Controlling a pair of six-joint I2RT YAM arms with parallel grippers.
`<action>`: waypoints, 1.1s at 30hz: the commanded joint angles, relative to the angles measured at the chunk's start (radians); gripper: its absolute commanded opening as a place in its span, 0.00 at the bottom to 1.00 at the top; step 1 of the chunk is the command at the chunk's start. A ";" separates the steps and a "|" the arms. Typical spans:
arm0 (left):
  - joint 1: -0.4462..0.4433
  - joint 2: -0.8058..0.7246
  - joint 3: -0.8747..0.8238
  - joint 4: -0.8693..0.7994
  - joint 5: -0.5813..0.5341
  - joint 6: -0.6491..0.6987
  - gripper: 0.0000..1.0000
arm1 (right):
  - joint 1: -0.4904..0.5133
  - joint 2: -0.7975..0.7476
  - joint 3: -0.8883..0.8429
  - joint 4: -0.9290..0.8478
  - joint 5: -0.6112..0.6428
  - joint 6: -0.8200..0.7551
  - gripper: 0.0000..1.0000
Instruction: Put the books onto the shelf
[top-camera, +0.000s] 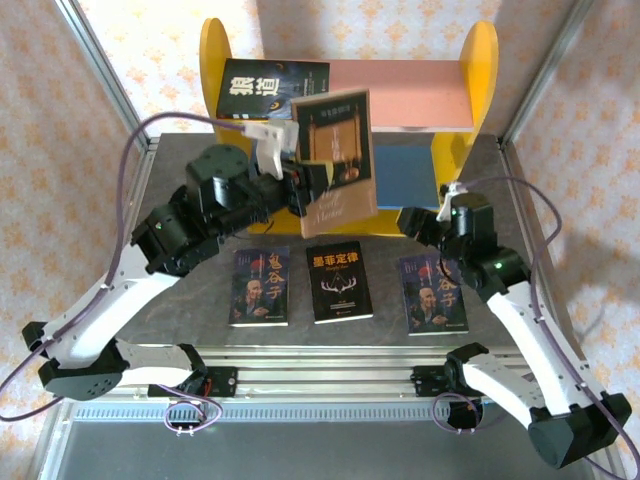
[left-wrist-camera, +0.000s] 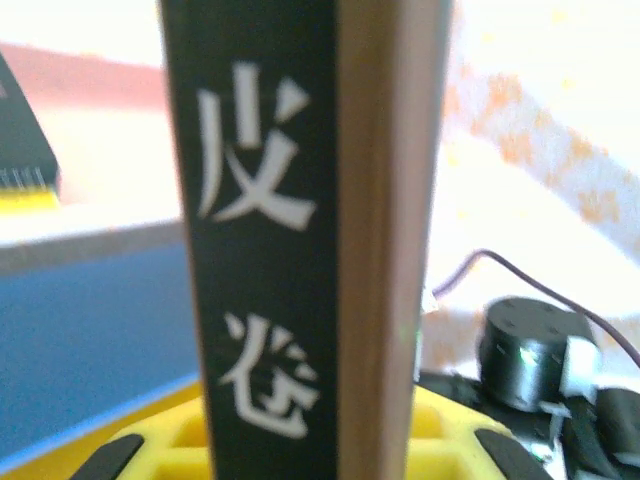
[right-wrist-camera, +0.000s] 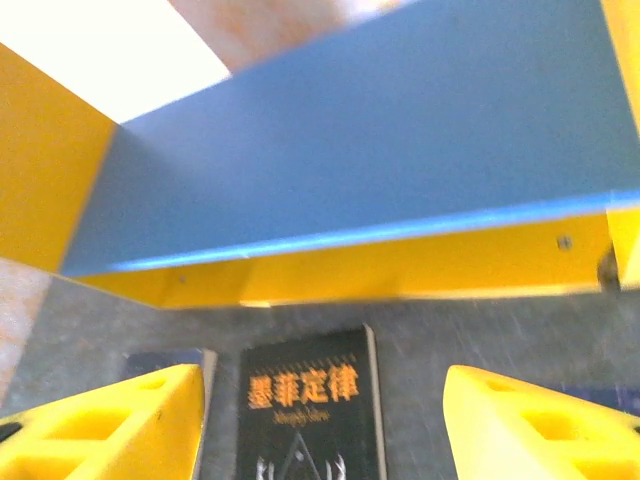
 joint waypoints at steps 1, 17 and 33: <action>-0.004 0.067 0.150 -0.003 -0.155 0.083 0.00 | -0.004 0.016 0.130 -0.052 0.001 -0.048 0.64; 0.112 0.268 0.441 0.331 -0.217 0.114 0.00 | -0.004 0.199 0.620 0.080 -0.215 0.010 0.70; 0.208 0.280 0.365 0.548 -0.202 -0.055 0.00 | 0.011 0.396 0.682 0.547 -0.410 0.364 0.89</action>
